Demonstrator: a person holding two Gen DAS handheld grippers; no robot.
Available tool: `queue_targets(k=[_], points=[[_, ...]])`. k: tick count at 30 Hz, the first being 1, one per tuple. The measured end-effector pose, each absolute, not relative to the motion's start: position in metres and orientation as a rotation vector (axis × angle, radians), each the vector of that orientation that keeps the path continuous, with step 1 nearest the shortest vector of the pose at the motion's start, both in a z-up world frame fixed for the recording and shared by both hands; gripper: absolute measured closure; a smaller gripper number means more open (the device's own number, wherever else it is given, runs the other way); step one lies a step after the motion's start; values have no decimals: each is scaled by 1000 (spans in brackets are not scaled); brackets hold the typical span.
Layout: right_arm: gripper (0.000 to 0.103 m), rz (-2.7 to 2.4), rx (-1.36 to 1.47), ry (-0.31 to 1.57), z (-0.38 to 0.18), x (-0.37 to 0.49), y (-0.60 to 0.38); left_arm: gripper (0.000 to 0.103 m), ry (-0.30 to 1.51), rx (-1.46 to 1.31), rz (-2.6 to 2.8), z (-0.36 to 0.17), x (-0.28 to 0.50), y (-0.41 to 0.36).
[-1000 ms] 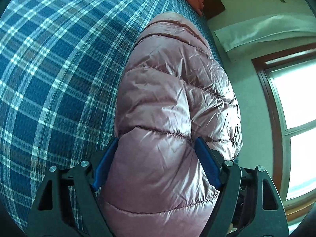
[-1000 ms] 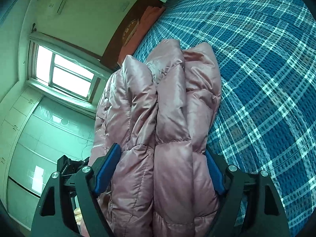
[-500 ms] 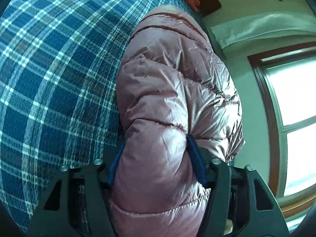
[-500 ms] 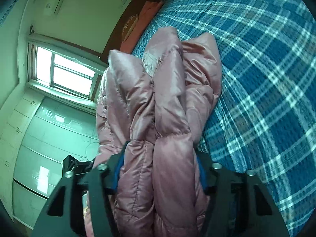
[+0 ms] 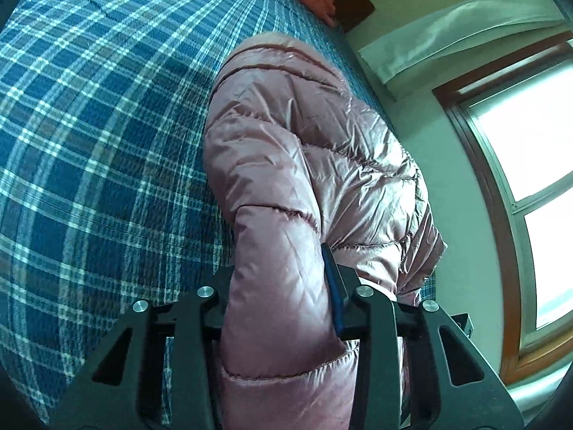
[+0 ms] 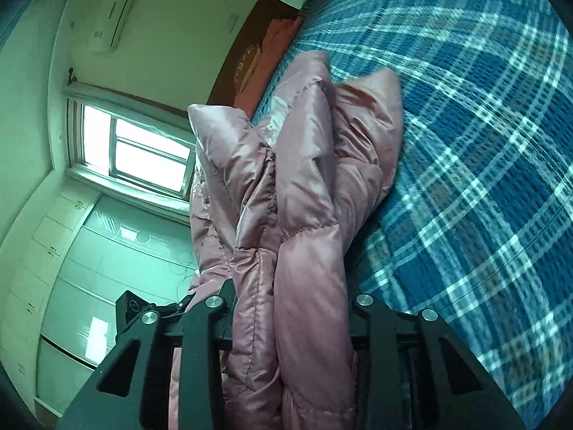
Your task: Fold large clothes
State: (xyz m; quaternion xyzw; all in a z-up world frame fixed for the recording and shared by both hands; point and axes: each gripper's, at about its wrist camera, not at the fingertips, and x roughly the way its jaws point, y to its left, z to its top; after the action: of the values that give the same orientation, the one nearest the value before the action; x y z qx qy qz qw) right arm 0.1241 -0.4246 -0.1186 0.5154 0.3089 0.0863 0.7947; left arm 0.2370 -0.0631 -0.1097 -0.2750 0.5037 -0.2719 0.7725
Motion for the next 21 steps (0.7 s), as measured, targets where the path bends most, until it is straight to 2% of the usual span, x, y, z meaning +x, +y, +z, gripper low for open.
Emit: queue_targets(k=[5, 12, 21], points=[[72, 228, 1072, 643, -98, 139, -406, 69, 1043, -621, -589, -90, 242, -39], [72, 351, 1033, 657, -85, 211, -362, 69, 941, -658, -502, -67, 274, 29], [72, 429, 1017, 766, -117, 302, -301, 69, 957, -699, -386, -98, 334, 92]])
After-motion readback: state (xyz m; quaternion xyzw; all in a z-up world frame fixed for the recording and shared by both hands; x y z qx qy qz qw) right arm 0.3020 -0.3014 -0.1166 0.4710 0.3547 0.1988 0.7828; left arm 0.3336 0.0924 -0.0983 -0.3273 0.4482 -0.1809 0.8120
